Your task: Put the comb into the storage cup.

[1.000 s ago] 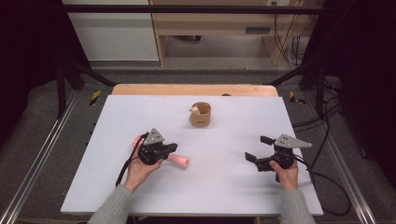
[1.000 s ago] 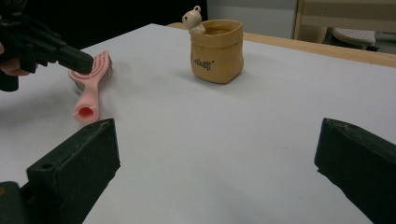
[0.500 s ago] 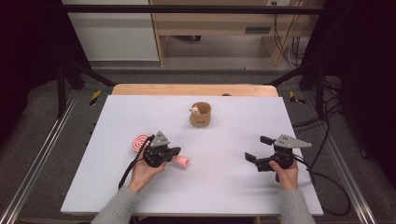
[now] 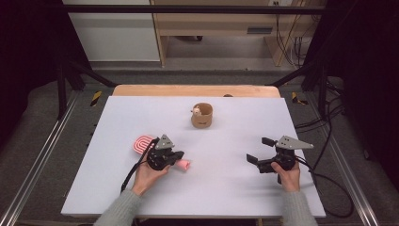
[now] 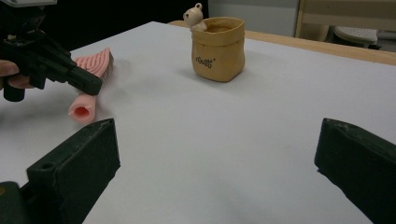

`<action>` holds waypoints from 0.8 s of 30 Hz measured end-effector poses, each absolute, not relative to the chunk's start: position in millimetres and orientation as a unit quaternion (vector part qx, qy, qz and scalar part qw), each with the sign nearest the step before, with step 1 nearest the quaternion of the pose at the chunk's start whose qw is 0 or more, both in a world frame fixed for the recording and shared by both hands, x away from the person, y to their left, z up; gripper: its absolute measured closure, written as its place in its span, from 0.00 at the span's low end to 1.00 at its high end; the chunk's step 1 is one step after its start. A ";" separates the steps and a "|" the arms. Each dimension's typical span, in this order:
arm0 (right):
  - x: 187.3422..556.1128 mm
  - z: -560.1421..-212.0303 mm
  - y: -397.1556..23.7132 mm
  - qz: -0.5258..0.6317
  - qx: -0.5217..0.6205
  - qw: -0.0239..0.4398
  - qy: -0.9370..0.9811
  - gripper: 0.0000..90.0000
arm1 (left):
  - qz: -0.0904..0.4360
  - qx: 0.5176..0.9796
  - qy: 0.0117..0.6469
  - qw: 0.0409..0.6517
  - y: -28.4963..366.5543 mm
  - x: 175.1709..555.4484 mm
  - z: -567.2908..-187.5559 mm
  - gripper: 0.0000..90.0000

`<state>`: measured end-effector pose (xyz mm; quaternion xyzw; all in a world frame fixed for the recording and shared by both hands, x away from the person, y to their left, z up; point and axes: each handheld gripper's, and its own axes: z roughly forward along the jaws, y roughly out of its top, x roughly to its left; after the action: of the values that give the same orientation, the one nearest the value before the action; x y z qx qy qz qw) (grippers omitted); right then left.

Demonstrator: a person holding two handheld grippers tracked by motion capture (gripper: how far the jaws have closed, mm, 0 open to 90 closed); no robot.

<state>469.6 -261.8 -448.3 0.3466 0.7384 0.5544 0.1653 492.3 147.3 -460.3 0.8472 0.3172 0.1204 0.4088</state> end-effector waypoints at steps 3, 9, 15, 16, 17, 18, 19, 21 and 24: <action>469.6 -448.2 -261.9 0.555 0.346 0.166 0.738 0.00 | 0.120 0.851 0.313 0.404 147.3 491.3 -460.3 1.00; 469.4 -447.9 -262.1 0.555 0.347 0.165 0.738 0.00 | 0.117 0.856 0.309 0.397 149.0 488.4 -461.4 1.00; 469.3 -447.8 -262.2 0.556 0.347 0.164 0.737 0.00 | 0.116 0.866 0.300 0.382 151.0 483.6 -461.7 1.00; 469.3 -447.7 -262.3 0.556 0.347 0.164 0.737 0.00 | 0.117 0.867 0.300 0.380 151.6 482.5 -461.3 1.00; 469.2 -447.7 -262.4 0.556 0.347 0.164 0.737 0.00 | 0.117 0.868 0.300 0.378 152.4 481.6 -460.9 1.00; 469.2 -447.7 -262.4 0.556 0.347 0.164 0.737 0.00 | 0.117 0.868 0.299 0.378 153.5 480.3 -460.7 1.00; 469.3 -447.8 -262.2 0.556 0.347 0.164 0.737 0.00 | 0.116 0.869 0.298 0.377 154.1 479.7 -460.5 1.00; 469.4 -447.9 -262.1 0.556 0.347 0.164 0.737 0.00 | 0.116 0.871 0.297 0.374 155.6 478.1 -460.3 1.00; 469.4 -447.9 -262.1 0.556 0.347 0.164 0.737 0.00 | 0.116 0.874 0.294 0.369 157.6 476.3 -460.1 1.00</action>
<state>469.4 -262.1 -447.9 0.3469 0.7373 0.5559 0.1642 476.3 157.6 -460.1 0.8738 0.2940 0.1164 0.3694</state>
